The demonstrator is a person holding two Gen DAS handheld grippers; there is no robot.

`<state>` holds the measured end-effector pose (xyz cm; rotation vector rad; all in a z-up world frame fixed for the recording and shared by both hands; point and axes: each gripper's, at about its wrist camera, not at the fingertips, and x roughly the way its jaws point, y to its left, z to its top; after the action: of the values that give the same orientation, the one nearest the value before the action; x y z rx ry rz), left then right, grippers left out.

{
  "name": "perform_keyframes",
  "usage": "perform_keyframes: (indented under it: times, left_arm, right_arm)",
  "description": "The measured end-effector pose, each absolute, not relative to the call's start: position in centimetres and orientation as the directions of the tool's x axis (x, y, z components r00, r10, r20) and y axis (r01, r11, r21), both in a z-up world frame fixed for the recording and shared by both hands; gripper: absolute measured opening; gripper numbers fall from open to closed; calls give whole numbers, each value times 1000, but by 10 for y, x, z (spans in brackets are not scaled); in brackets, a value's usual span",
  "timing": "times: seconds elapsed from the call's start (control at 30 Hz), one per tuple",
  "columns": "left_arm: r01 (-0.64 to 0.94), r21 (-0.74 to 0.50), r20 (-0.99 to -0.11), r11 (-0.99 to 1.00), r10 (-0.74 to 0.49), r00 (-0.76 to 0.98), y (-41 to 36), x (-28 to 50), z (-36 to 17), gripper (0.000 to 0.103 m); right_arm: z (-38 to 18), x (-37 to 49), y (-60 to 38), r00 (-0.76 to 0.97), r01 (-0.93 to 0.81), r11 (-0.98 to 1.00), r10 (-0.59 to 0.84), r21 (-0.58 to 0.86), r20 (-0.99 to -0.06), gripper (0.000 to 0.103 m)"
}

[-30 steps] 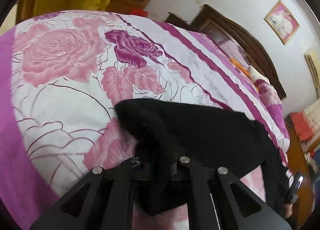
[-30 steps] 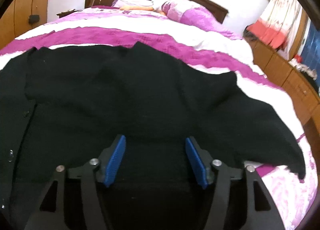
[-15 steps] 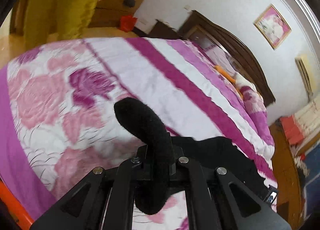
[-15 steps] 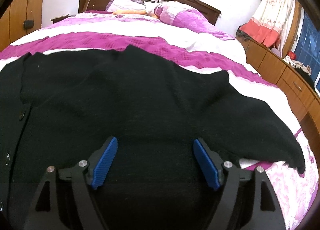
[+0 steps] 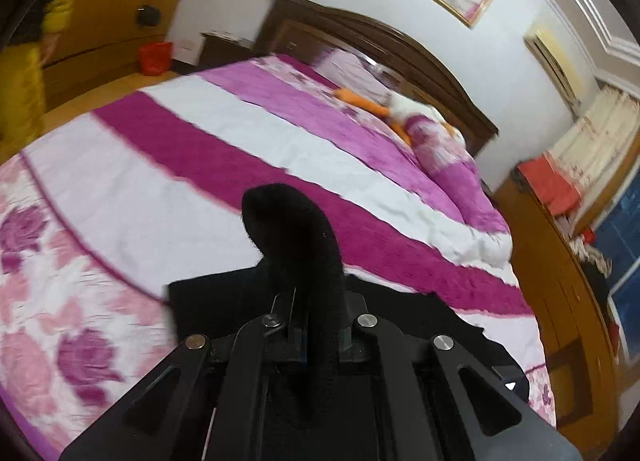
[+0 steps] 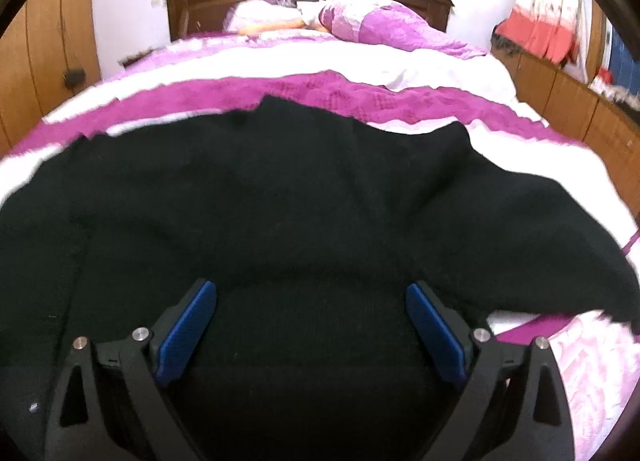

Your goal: Fold small clothes

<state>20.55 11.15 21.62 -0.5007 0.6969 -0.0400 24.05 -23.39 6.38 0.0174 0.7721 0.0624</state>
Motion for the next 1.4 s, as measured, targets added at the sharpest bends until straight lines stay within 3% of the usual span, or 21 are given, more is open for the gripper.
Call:
perform_keyframes:
  times: [0.13,0.17,0.2,0.23,0.3,0.4,0.47,0.6,0.73,0.83,1.0,1.13,1.27,1.4]
  left_arm:
    - [-31,-415,-623,909,-258,739,49,240,219,2]
    - [-1,-443,-621,897,-306,722,34,250,215,2]
    - [26,-484,-617,875,-362,699,19,260,210,2]
    - [41,-507,-614,861,-393,685,9,265,208,2]
    - [77,-543,-610,836,-455,649,-18,278,199,2]
    - [126,-538,-623,834,-494,607,-62,294,184,2]
    - [138,-535,-637,833,-506,582,-86,303,174,2]
    - [143,-552,-656,821,-534,534,-121,313,150,2]
    - [194,-515,-698,835,-540,470,-164,317,131,2]
    - [234,-450,-748,862,-507,429,-196,317,122,2]
    - [310,-273,-835,911,-384,393,-246,306,106,3]
    - [312,-231,-868,922,-340,361,-271,312,91,8]
    - [255,-283,-893,925,-351,281,-283,329,67,14]
    - [310,-481,-798,820,-556,234,-280,322,75,18]
  right_arm:
    - [81,229,-257,717,-62,992,119,107,-687,97]
    - [87,230,-259,716,-69,995,103,77,-691,91]
    - [94,229,-262,724,-74,997,76,32,-686,77]
    - [101,228,-266,739,-74,997,46,-13,-673,72]
    - [107,219,-285,768,-97,995,91,25,-634,51]
    - [100,218,-318,778,-115,971,219,209,-589,42]
    - [89,227,-325,750,-96,970,217,222,-624,38]
    - [66,244,-323,707,-61,976,189,208,-682,39]
    - [59,242,-330,720,-63,961,230,268,-655,45]
    - [62,230,-351,772,38,943,182,330,-609,32]
    - [65,217,-379,813,167,898,109,407,-572,29]
    - [59,216,-398,816,220,850,108,479,-568,30]
    - [55,223,-393,807,210,863,113,460,-580,35]
    - [58,226,-386,807,195,884,103,426,-582,44]
